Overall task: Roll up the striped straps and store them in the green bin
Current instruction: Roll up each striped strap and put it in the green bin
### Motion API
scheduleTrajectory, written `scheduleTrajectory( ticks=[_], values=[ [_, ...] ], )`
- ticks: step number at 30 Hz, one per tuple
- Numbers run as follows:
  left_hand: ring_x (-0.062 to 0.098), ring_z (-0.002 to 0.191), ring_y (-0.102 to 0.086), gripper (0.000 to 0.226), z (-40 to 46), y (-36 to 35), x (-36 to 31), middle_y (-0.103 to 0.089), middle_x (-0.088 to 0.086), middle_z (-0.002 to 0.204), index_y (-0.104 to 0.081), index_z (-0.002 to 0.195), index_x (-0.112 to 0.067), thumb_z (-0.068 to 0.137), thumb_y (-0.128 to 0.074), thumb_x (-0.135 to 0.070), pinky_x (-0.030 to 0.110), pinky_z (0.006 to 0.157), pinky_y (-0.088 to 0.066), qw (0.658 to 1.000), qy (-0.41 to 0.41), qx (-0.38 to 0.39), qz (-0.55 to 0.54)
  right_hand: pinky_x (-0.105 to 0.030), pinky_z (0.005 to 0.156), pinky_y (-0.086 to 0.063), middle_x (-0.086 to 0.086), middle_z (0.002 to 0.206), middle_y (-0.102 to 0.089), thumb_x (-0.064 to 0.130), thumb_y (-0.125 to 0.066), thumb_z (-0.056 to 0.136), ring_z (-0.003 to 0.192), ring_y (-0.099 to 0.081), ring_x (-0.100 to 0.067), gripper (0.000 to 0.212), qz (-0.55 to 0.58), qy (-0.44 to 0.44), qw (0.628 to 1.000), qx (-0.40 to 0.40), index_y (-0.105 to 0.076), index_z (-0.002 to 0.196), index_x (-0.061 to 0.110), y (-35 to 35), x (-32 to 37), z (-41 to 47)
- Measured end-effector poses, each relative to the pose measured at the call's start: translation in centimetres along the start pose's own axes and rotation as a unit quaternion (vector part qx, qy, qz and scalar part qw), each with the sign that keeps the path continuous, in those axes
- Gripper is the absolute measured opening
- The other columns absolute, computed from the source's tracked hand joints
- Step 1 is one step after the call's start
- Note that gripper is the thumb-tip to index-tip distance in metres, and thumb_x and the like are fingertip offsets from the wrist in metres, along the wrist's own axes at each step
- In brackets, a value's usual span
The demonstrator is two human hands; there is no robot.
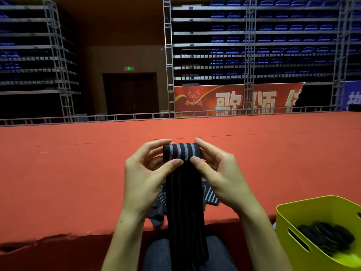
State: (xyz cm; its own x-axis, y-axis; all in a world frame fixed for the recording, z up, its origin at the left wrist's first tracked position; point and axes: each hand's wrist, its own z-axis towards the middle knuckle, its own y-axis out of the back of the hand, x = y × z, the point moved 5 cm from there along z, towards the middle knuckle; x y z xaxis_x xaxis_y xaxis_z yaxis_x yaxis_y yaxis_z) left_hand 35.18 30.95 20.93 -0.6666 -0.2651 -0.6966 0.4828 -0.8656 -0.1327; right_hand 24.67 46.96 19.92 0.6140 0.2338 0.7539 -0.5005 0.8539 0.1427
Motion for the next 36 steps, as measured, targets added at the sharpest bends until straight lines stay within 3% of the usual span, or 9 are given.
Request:
scheduleTrajectory(
  ticks=[5,8,10,17,21,30,33,36],
  values=[
    [0.022,0.103,-0.081,0.054,0.1,-0.2,-0.8,-0.082,0.006,0.111,-0.072,0.126,-0.012,0.077,-0.089,0.003,0.032,0.090,-0.065,1.000,0.003,0.014,0.017,-0.034,0.107,-0.057,0.004,0.136,-0.073,0.004,-0.073,0.099,0.130,-0.067,-0.008,0.052,0.054,0.017,0.997,-0.049,-0.061,0.149,0.015,0.3,0.4,0.0],
    [0.022,0.107,-0.080,0.070,-0.2,-0.4,-1.0,-0.083,0.008,0.112,-0.061,0.143,-0.023,0.082,-0.086,0.000,0.032,0.093,-0.064,0.995,0.045,0.086,0.025,-0.034,0.104,-0.059,0.005,0.129,-0.077,0.001,-0.072,0.099,0.126,-0.070,-0.010,0.049,0.085,0.026,0.992,-0.084,-0.064,0.146,0.015,0.7,0.5,-0.2],
    [0.022,0.108,-0.080,0.061,-0.3,-0.5,-0.9,-0.084,0.007,0.108,-0.060,0.144,-0.023,0.089,-0.080,-0.003,0.034,0.096,-0.063,0.989,0.065,0.125,0.040,-0.036,0.104,-0.060,0.003,0.131,-0.076,0.004,-0.072,0.100,0.127,-0.070,-0.011,0.050,0.089,0.028,0.992,-0.088,-0.063,0.147,0.017,0.9,0.6,-0.3],
    [0.023,0.092,-0.083,0.054,-0.1,-0.2,-0.6,-0.084,0.006,0.093,-0.071,0.128,-0.019,0.081,-0.089,0.000,0.044,0.086,-0.067,0.993,0.050,0.060,0.091,-0.037,0.103,-0.060,0.000,0.132,-0.075,0.009,-0.069,0.103,0.126,-0.070,-0.015,0.051,0.082,0.039,0.994,-0.067,-0.058,0.151,0.022,0.6,1.1,-0.6],
    [0.022,0.093,-0.082,0.045,0.1,-0.1,-0.4,-0.084,0.003,0.095,-0.073,0.121,-0.021,0.083,-0.091,-0.004,0.049,0.086,-0.066,0.990,0.025,0.052,0.127,-0.036,0.102,-0.060,0.003,0.132,-0.075,0.008,-0.069,0.104,0.126,-0.070,-0.011,0.052,0.054,0.051,0.995,-0.068,-0.057,0.153,0.023,0.6,1.3,-0.7],
    [0.015,0.104,-0.081,0.034,-0.3,-0.3,-0.1,-0.084,-0.001,0.106,-0.072,0.123,-0.013,0.095,-0.074,0.008,0.023,0.086,-0.062,0.990,0.038,0.090,0.106,-0.034,0.095,-0.063,0.003,0.130,-0.075,0.003,-0.072,0.100,0.114,-0.076,-0.015,0.055,0.048,0.073,0.992,-0.088,-0.060,0.150,0.024,0.4,1.2,-0.9],
    [0.018,0.105,-0.081,0.037,-0.4,-0.3,-0.3,-0.084,0.001,0.107,-0.069,0.126,-0.014,0.094,-0.076,0.003,0.023,0.086,-0.063,0.989,0.047,0.109,0.086,-0.036,0.093,-0.064,0.001,0.126,-0.075,0.000,-0.074,0.098,0.110,-0.078,-0.021,0.050,0.059,0.088,0.989,-0.099,-0.065,0.142,0.022,0.6,1.2,-1.0],
    [0.023,0.103,-0.081,0.035,-0.5,-0.5,-1.0,-0.084,0.006,0.106,-0.070,0.127,-0.015,0.092,-0.077,-0.015,0.033,0.087,-0.065,0.989,0.053,0.119,0.063,-0.034,0.086,-0.064,-0.002,0.123,-0.075,-0.007,-0.073,0.096,0.103,-0.079,-0.024,0.044,0.077,0.095,0.987,-0.104,-0.067,0.133,0.018,0.6,1.0,-1.1]
  ],
)
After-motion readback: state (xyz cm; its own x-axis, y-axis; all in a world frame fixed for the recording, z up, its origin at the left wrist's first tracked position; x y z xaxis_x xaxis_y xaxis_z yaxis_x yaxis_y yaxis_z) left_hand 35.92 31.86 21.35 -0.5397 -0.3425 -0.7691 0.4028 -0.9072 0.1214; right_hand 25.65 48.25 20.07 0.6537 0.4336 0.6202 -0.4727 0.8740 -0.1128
